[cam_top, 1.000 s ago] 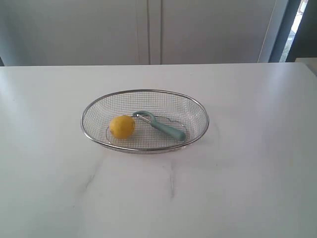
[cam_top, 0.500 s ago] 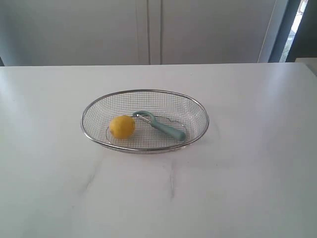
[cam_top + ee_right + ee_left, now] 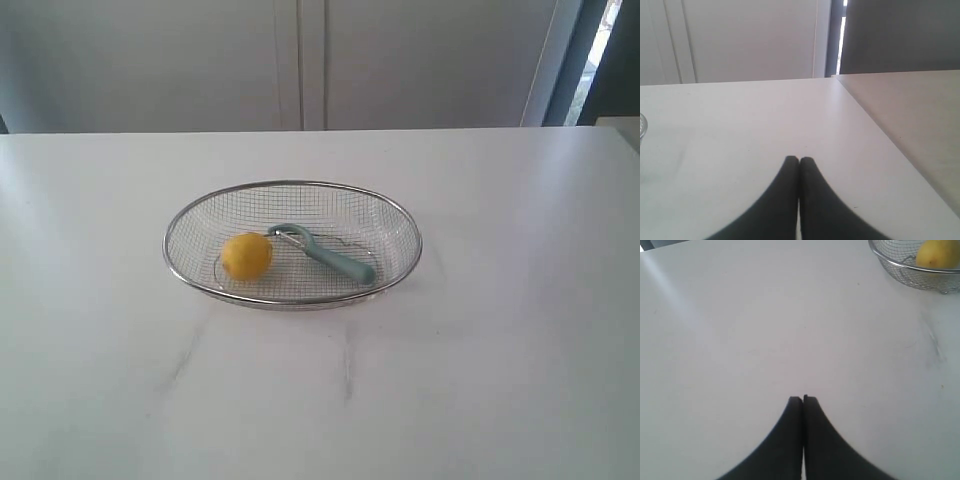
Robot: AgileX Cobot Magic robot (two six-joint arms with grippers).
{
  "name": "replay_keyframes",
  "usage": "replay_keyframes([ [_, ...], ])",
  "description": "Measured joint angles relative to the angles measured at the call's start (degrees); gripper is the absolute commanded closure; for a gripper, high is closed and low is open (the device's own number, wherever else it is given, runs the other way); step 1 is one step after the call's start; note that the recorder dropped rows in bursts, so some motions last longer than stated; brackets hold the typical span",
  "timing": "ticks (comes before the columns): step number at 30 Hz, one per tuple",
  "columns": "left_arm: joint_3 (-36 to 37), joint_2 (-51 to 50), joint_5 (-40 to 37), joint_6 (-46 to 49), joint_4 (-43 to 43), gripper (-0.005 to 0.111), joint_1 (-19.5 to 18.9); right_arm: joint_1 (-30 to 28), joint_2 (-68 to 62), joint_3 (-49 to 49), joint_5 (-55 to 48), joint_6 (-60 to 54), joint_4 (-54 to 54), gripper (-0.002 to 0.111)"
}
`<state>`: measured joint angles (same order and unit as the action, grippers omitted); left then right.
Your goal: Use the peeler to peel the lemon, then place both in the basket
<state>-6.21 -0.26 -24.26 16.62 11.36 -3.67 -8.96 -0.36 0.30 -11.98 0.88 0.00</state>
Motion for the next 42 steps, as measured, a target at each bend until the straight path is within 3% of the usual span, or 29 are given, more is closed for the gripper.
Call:
replay_keyframes([
  [22,0.0,0.0,0.0,0.0,-0.7,0.107,-1.2,0.0,0.0,0.0,0.0,0.0,0.0,0.108],
  [31,0.0,0.0,0.0,-10.6,-9.1,0.107,-1.2,0.0,0.0,0.0,0.0,0.0,0.0,0.108],
  [42,0.1,0.0,0.0,-13.4,-11.0,0.107,-1.2,0.0,0.0,0.0,0.0,0.0,0.0,0.108],
])
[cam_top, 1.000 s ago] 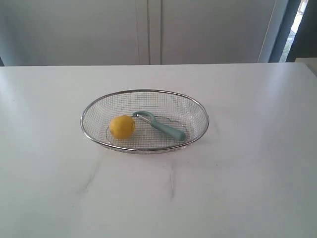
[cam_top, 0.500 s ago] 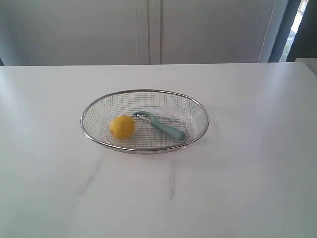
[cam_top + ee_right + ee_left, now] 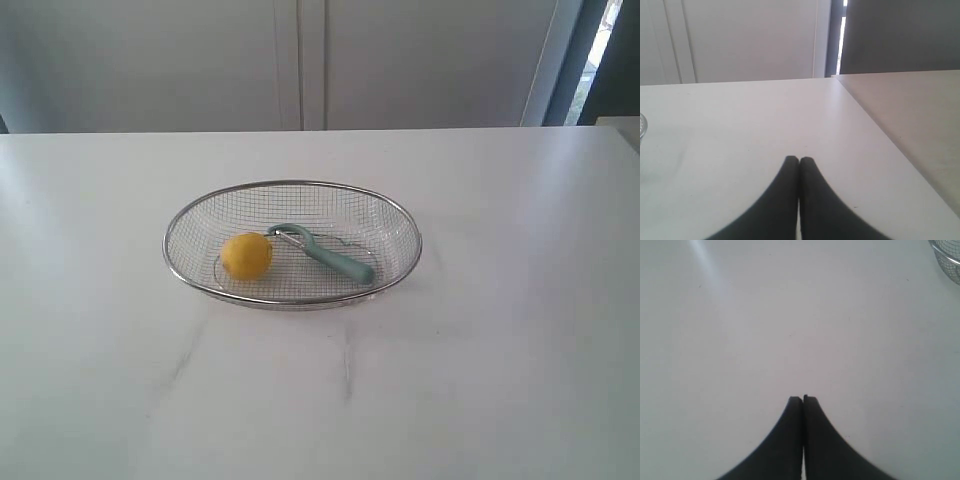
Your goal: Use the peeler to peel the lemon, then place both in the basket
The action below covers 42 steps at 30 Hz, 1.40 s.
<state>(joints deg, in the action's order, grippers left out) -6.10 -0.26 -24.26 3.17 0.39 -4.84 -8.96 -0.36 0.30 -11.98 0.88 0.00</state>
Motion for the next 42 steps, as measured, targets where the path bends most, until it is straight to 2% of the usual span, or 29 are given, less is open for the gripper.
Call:
replay_keyframes([
  [10,5.5,0.0,4.7,-0.8,0.4,0.107,0.0,0.0,0.0,0.0,0.0,0.0,0.0,0.108],
  [42,5.7,0.0,5.6,-1.0,0.6,0.107,0.0,0.0,0.0,0.0,0.0,0.0,0.0,0.108],
])
